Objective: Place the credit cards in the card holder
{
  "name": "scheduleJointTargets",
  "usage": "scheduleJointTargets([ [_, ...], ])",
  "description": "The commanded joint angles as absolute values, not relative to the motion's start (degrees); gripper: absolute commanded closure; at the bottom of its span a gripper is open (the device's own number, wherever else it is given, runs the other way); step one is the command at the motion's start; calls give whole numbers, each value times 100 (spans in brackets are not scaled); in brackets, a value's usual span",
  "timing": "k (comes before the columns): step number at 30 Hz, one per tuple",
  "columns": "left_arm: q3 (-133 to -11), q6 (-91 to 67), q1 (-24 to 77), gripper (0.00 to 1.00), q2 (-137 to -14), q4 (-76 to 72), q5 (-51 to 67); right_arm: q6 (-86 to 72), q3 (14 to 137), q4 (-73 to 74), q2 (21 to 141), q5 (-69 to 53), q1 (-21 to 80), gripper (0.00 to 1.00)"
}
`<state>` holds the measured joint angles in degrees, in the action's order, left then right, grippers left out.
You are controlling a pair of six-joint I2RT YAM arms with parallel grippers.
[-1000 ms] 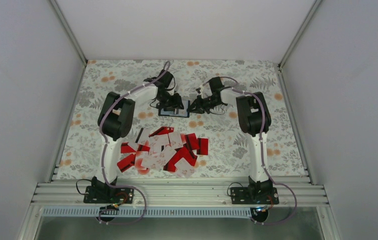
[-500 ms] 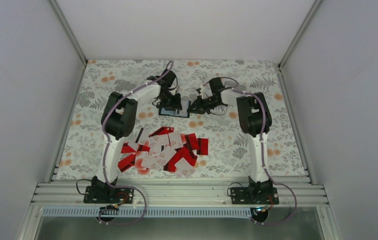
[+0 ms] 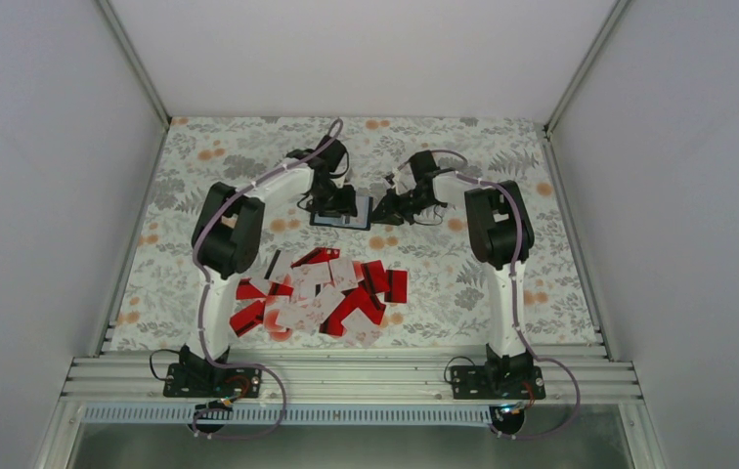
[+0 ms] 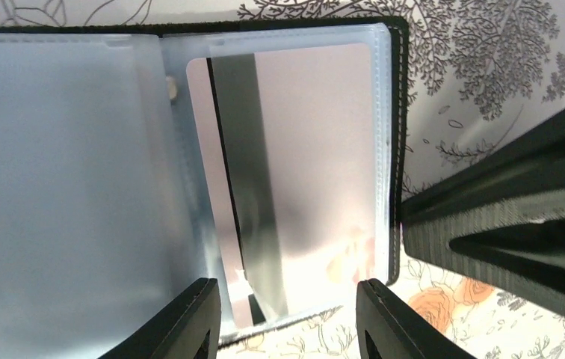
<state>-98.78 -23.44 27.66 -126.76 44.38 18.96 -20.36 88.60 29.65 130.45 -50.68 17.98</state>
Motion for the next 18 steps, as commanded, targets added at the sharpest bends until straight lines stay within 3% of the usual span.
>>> scheduleJointTargets([
  [1, -9808, -2053, 2778, 53, -12262, 4604, 1700, -1934, 8991, 3183, 12828, -4963, 1795, 91],
  [7, -9893, -1723, 2770, 57, -12260, 4598, 1667, -1983, 9092, 3168, 12694, -5085, 1795, 91],
  [18, -10371, -1610, 2700, 88, -12822, 4691, 1561, -2162, 9279, 3076, 12782, -5266, 1793, 86],
])
